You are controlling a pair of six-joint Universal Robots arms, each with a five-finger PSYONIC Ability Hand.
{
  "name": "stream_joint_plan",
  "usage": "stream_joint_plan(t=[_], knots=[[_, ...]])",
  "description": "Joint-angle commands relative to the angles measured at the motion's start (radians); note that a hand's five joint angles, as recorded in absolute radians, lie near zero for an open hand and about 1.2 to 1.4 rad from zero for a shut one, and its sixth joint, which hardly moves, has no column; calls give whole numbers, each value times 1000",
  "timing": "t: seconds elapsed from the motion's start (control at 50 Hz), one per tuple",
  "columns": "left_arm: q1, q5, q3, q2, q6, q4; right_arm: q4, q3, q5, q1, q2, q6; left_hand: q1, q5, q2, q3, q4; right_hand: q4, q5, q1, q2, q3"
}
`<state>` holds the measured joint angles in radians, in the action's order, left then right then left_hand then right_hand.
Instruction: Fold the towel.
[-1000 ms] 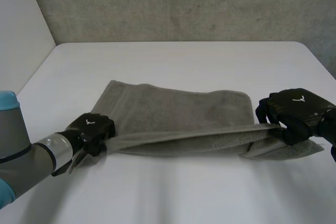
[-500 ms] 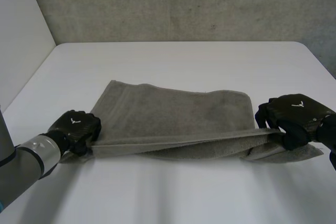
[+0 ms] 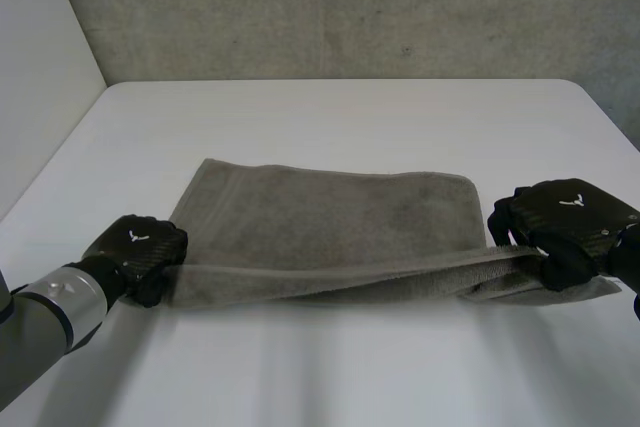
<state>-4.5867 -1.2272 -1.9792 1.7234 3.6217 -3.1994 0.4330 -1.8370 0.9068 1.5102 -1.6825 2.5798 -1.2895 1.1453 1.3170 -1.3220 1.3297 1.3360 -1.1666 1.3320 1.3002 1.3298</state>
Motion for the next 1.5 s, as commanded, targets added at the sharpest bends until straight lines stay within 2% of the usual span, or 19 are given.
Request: stream_joint_plan(t=[0.02,0.12,0.22,0.26,0.3,0.38,0.42,0.48,0.52,0.58,0.7,0.8,0.86,0.9,0.96,1.12,1.32,1.4,1.5], knots=[[-3,3,8,-21,3,-1,10,16,1,4,4,-13,-107,76,79,-74,67,60,-55,64,96,66],[-6,6,132,-5,-1,-8,3,120,-5,8,41,-18,-107,76,79,-74,67,60,-55,64,96,66],[3,0,358,116,-32,-10,-3,320,11,19,259,-49,-107,76,79,-74,67,60,-55,64,96,66],[15,-5,454,179,-55,-7,0,410,23,47,340,-66,-107,76,79,-74,67,60,-55,64,96,66],[54,-6,671,289,-119,-1,-3,624,50,169,472,-95,-107,76,79,-74,67,60,-55,64,96,66],[88,-5,893,360,-196,-16,-30,872,126,242,566,-86,-107,76,79,-74,67,60,-55,64,96,66],[109,-3,1084,375,-265,-74,-121,1098,184,266,607,-29,-107,76,79,-74,67,60,-55,64,96,66],[120,-2,1154,363,-302,-123,-191,1168,187,274,606,45,-107,76,79,-74,67,60,-55,64,96,66],[124,-3,1241,320,-394,-229,-349,1208,188,269,574,242,-107,76,79,-74,67,60,-55,64,96,66],[124,9,1246,298,-513,-304,-481,1162,188,266,534,402,-107,76,79,-74,67,60,-55,64,96,66],[121,14,1140,326,-575,-330,-523,1010,184,258,523,375,-107,76,79,-74,67,60,-55,64,96,66],[77,138,886,363,-436,-335,-514,842,176,255,515,150,-107,76,79,-74,67,60,-55,64,96,66],[45,169,813,367,-380,-336,-511,791,167,260,515,100,-107,76,79,-74,67,60,-55,64,96,66],[11,213,685,377,-286,-338,-501,672,124,254,515,27,-107,76,79,-74,67,60,-55,64,96,66],[-4,239,576,380,-214,-338,-479,534,72,255,518,-36,-107,76,79,-74,67,60,-55,64,96,66],[-70,284,404,343,-146,-333,-471,267,86,255,504,-194,-107,76,79,-74,67,60,-55,64,96,66],[-81,293,272,217,-146,-329,-468,145,178,252,481,-190,-107,76,79,-74,67,47,-42,51,82,53],[-81,305,238,189,-146,-329,-468,119,208,239,495,-179,-107,76,79,-74,67,-246,251,-242,-210,-240],[-83,305,226,189,-147,-329,-470,108,224,231,523,-98,-107,76,79,-74,67,-297,302,-293,-261,-291]])
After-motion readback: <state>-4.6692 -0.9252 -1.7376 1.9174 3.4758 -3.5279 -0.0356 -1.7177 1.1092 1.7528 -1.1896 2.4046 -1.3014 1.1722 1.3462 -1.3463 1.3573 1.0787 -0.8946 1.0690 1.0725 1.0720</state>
